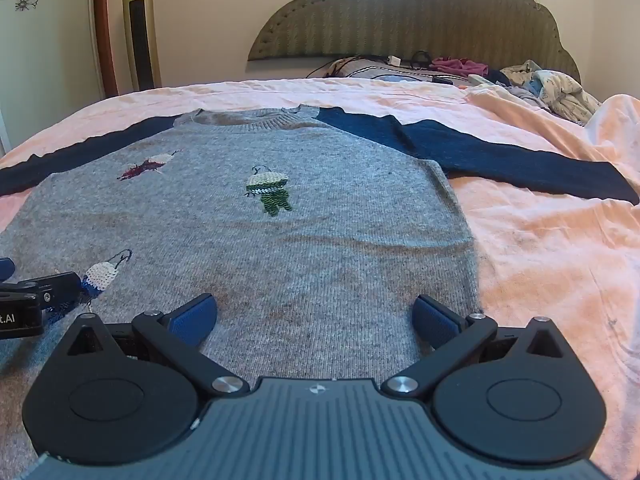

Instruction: Fold small clothes

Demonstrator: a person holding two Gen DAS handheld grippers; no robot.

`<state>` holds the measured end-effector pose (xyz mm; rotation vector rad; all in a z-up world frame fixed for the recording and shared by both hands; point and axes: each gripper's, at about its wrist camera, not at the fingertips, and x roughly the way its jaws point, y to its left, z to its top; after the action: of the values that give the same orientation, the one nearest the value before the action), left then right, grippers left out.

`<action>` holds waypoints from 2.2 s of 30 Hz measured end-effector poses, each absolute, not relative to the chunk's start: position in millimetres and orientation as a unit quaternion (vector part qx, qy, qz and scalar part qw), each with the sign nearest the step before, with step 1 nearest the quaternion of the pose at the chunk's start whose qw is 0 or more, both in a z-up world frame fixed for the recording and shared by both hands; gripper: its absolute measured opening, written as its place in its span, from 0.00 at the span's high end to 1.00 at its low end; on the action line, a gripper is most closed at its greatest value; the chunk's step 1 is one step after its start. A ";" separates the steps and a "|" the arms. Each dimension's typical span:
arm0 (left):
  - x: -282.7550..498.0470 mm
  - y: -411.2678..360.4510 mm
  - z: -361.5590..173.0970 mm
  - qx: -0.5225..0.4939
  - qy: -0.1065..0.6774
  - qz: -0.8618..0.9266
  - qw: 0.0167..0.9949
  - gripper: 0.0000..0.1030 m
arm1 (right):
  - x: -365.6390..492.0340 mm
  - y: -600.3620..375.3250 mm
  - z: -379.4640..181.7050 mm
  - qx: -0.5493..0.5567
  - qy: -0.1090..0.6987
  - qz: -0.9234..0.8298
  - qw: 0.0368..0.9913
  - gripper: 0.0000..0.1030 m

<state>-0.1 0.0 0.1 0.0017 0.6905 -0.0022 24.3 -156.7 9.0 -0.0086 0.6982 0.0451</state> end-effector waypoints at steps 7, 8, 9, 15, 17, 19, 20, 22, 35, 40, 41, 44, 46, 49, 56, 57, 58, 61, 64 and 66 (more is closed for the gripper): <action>0.6 -1.6 -0.1 0.002 0.340 0.001 0.940 0.00 | 24.3 -157.1 9.0 -0.001 0.342 0.023 0.939 0.00; 0.4 -1.5 0.0 0.002 0.340 0.001 0.941 0.00 | 24.2 -157.4 9.1 -0.001 0.342 0.023 0.939 0.00; 0.3 -1.6 0.0 0.002 0.340 0.001 0.941 0.00 | 24.5 -155.1 8.7 -0.004 0.342 0.022 0.939 0.00; 5.3 -2.8 -1.0 0.001 0.344 0.005 0.939 0.00 | 24.7 -156.5 9.2 -0.003 0.342 0.022 0.939 0.00; 6.1 -2.8 -0.7 0.000 0.344 0.006 0.939 0.00 | 24.5 -156.9 9.0 -0.004 0.342 0.022 0.939 0.00; 4.1 -2.4 0.4 0.001 0.345 0.008 0.939 0.00 | 24.2 -157.0 8.7 -0.005 0.343 0.021 0.939 0.00; 4.0 -2.7 0.5 0.001 0.345 0.009 0.939 0.00 | 23.8 -156.8 8.2 -0.006 0.343 0.021 0.939 0.00; 4.4 -3.1 0.6 0.002 0.345 0.009 0.938 0.00 | 24.5 -157.5 8.5 -0.006 0.343 0.021 0.939 0.00; 2.6 -2.1 0.6 0.004 0.340 0.009 0.941 0.00 | 22.9 -156.7 8.6 -0.009 0.342 0.021 0.939 0.00; 2.6 -1.1 0.4 -0.001 0.339 0.008 0.941 0.00 | 23.8 -156.1 8.7 -0.008 0.343 0.021 0.939 0.00; 2.6 -0.3 0.4 -0.003 0.339 0.007 0.941 0.00 | 23.8 -156.3 8.7 -0.008 0.343 0.021 0.939 0.00; 2.6 -0.6 0.4 -0.003 0.339 0.007 0.941 0.00 | 23.8 -156.5 8.7 -0.008 0.343 0.020 0.939 0.00; 2.5 -0.7 0.5 -0.003 0.339 0.007 0.941 0.00 | 23.7 -156.5 8.8 -0.008 0.343 0.020 0.939 0.00; 2.5 -0.8 0.5 -0.003 0.339 0.007 0.941 0.00 | 23.7 -156.7 8.8 -0.008 0.343 0.021 0.939 0.00; 2.6 -0.6 0.5 -0.003 0.339 0.007 0.941 0.00 | 23.6 -156.7 8.7 -0.008 0.343 0.021 0.939 0.00; 2.6 -0.7 0.5 -0.003 0.339 0.007 0.941 0.00 | 23.6 -156.6 8.7 -0.008 0.343 0.021 0.939 0.00; 2.6 -0.5 0.5 -0.003 0.339 0.007 0.941 0.00 | 23.5 -156.6 8.7 -0.008 0.343 0.021 0.939 0.00; 2.6 -0.4 0.4 -0.003 0.339 0.007 0.941 0.00 | 23.6 -156.6 8.7 -0.008 0.343 0.021 0.939 0.00; 2.7 -0.3 0.4 -0.003 0.339 0.007 0.941 0.00 | 23.6 -156.6 8.7 -0.008 0.343 0.020 0.939 0.00; 2.7 -0.2 0.4 -0.003 0.339 0.007 0.941 0.00 | 23.6 -156.6 8.7 -0.008 0.343 0.021 0.939 0.00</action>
<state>2.7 -0.2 0.4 -0.0070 0.6922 0.0136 23.6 -156.6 8.7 -0.0154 0.7004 0.0421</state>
